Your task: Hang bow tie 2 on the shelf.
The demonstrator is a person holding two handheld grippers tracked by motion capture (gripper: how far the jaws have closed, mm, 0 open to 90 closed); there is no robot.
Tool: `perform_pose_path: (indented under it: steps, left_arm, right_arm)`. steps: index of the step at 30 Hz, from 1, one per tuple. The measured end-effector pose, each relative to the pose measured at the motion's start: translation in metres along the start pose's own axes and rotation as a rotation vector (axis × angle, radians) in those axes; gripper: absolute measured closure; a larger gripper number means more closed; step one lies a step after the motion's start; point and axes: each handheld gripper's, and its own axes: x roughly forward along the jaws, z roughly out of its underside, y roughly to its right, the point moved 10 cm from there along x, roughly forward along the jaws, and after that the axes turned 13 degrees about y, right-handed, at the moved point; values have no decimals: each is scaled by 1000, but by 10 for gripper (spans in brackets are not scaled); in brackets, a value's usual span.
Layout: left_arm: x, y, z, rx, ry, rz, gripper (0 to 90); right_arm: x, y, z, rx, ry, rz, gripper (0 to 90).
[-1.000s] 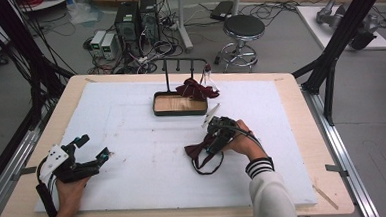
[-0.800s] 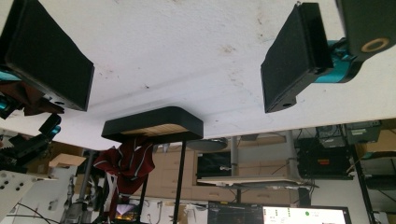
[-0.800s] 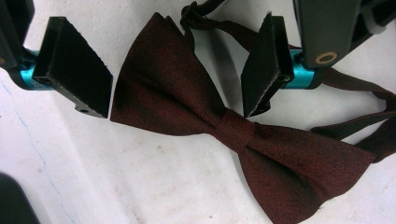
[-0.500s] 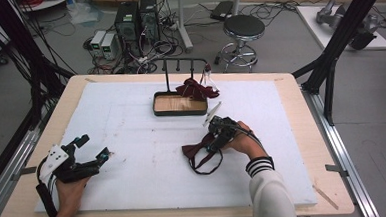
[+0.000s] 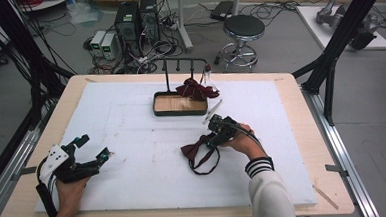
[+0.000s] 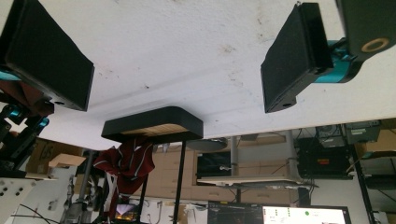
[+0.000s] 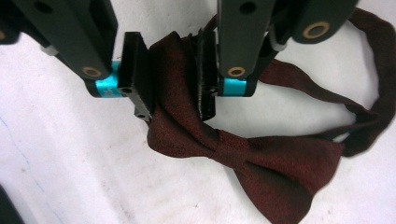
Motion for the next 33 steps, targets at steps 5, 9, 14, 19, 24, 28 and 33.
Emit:
perform_pose_path:
  steps: [5,9,14,19,24,28,33]
  left_arm:
    - [0,0,0,0,1,0,100]
    - [0,0,0,1,2,1,101]
    - [0,0,0,3,3,1,101]
    - [0,0,0,3,3,1,101]
    - [0,0,0,4,3,1,101]
    - [0,1,0,5,1,1,101]
    - [0,1,0,6,1,1,100]
  right_arm:
    - [-4,-1,-2,35,18,-7,740]
    - [-6,-2,-3,44,25,-10,748]
    - [-8,-4,-8,61,48,-11,750]
    - [-13,-5,-15,70,91,-6,752]
    - [-18,-4,-22,89,146,2,753]
    - [-21,-4,-29,110,194,12,753]
    - [-25,-4,-42,148,274,23,755]
